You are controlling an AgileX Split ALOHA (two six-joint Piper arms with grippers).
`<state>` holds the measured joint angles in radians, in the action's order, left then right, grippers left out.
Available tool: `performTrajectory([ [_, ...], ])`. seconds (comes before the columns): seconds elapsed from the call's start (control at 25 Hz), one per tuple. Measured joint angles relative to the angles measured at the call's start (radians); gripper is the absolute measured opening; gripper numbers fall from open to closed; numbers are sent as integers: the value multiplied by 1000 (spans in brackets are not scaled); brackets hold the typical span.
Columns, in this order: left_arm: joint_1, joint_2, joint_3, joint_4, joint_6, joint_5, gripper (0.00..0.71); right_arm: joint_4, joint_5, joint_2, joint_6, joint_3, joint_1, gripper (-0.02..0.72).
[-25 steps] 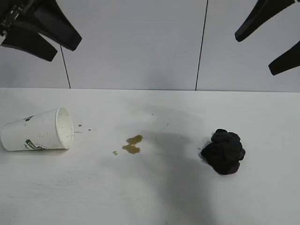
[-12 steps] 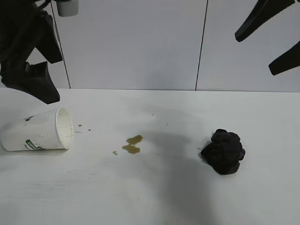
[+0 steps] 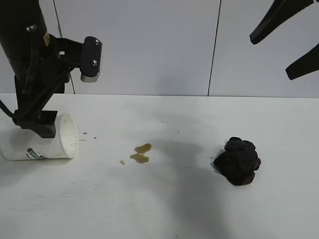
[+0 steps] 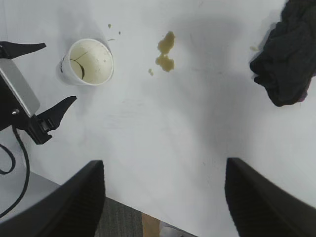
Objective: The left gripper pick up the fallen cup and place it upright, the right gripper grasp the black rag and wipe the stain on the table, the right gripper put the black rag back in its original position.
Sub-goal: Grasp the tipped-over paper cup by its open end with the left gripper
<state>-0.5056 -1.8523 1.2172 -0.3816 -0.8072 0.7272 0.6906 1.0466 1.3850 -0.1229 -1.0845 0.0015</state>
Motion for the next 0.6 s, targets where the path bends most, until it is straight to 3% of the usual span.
performTrajectory([
  [0.6, 1, -147, 7, -80, -11, -108, 687, -4, 0, 0, -1, 0, 0, 475],
])
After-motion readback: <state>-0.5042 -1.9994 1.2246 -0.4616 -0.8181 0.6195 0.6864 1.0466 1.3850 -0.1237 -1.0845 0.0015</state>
